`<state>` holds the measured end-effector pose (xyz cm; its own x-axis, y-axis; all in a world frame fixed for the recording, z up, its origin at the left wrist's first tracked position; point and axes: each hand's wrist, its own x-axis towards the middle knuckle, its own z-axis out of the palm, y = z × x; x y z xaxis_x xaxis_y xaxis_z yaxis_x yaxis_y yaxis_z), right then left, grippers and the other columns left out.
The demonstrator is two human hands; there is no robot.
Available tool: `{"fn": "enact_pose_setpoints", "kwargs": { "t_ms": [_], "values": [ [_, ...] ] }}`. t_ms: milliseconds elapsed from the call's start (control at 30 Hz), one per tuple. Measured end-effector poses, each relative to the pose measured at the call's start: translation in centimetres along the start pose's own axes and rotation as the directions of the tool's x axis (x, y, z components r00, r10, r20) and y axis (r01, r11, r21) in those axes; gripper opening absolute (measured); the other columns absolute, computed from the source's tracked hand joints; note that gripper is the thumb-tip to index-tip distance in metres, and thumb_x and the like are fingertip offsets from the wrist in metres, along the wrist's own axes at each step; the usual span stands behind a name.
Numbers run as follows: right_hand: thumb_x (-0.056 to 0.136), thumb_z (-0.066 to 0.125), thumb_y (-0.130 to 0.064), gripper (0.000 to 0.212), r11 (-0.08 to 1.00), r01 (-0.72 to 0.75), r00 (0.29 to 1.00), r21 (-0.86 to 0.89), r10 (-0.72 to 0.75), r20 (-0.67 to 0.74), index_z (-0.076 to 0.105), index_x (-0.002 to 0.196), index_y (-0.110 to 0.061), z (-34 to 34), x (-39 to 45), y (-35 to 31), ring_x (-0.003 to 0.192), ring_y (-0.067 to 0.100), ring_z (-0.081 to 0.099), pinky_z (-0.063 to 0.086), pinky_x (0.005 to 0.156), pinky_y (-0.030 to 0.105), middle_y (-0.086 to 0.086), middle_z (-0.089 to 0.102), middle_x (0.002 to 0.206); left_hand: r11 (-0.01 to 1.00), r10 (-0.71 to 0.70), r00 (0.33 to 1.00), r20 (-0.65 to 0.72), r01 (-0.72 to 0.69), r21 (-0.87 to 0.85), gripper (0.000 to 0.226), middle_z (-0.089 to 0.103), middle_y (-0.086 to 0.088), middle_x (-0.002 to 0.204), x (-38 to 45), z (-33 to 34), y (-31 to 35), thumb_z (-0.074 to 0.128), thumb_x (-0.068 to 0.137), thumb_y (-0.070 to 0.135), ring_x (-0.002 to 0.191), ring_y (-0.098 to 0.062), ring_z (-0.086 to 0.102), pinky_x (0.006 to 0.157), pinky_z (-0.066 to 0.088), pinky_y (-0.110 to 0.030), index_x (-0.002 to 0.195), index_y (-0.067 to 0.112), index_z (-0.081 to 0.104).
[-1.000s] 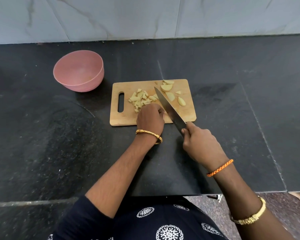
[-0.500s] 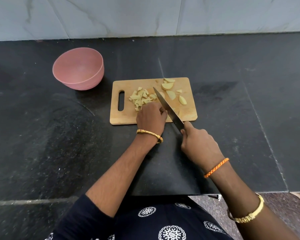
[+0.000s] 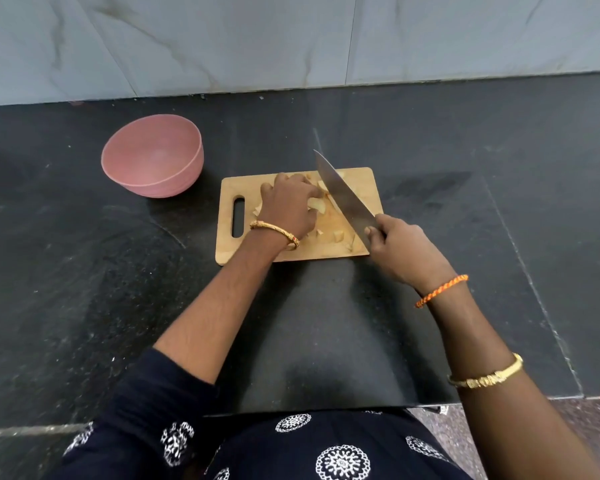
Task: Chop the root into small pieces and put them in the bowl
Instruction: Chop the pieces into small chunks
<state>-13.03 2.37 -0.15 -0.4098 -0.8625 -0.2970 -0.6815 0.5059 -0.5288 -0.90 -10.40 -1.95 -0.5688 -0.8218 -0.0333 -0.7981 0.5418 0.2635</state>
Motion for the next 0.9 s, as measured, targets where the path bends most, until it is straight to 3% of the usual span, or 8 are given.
{"fn": "enact_pose_setpoints", "kwargs": {
  "t_ms": [233, 367, 467, 900],
  "values": [
    [0.099, 0.037, -0.026, 0.02, 0.999, 0.004, 0.999, 0.044, -0.005, 0.031, 0.049, 0.091, -0.011, 0.4, 0.5, -1.1, 0.079, 0.028, 0.055, 0.045, 0.069, 0.035, 0.014, 0.057, 0.089, 0.996, 0.039, 0.999, 0.03, -0.042, 0.073, 0.031, 0.057, 0.002, 0.124, 0.8, -0.1, 0.0, 0.058, 0.089, 0.034, 0.12, -0.023, 0.038, 0.093, 0.028, -0.039, 0.119, 0.025, 0.06],
    [0.099, 0.037, -0.026, 0.019, 0.997, -0.008, 1.0, 0.077, 0.006, 0.02, 0.046, 0.088, -0.013, 0.8, -0.1, -1.2, 0.074, 0.027, 0.052, 0.046, 0.067, 0.035, 0.01, 0.053, 0.084, 0.992, -0.071, 0.989, -0.133, 0.055, -0.116, 0.011, 0.066, 0.004, 0.101, 0.0, 0.5, 0.3, 0.063, 0.085, 0.026, 0.109, -0.021, 0.049, 0.083, 0.024, -0.034, 0.095, 0.023, 0.064],
    [0.1, 0.037, -0.026, 0.019, 0.997, -0.006, 1.0, 0.075, 0.005, 0.016, 0.046, 0.089, -0.013, 1.2, -0.7, -1.1, 0.077, 0.026, 0.053, 0.042, 0.068, 0.032, 0.01, 0.054, 0.086, 0.967, -0.17, 0.955, -0.243, 0.115, -0.226, 0.007, 0.069, 0.006, 0.091, -1.1, 1.3, 0.8, 0.067, 0.083, 0.026, 0.099, -0.019, 0.056, 0.079, 0.025, -0.033, 0.089, 0.023, 0.069],
    [0.1, 0.037, -0.027, 0.023, 0.999, -0.031, 0.998, 0.043, 0.028, 0.063, 0.053, 0.103, -0.011, 1.7, -2.1, -0.9, 0.089, 0.028, 0.06, 0.051, 0.08, 0.038, 0.013, 0.061, 0.096, 0.988, -0.13, 0.959, -0.254, 0.102, -0.12, 0.018, 0.067, 0.008, 0.109, -3.6, 2.3, 1.2, 0.057, 0.09, 0.029, 0.109, -0.02, 0.043, 0.082, 0.02, -0.034, 0.1, 0.027, 0.072]
  ]
}}
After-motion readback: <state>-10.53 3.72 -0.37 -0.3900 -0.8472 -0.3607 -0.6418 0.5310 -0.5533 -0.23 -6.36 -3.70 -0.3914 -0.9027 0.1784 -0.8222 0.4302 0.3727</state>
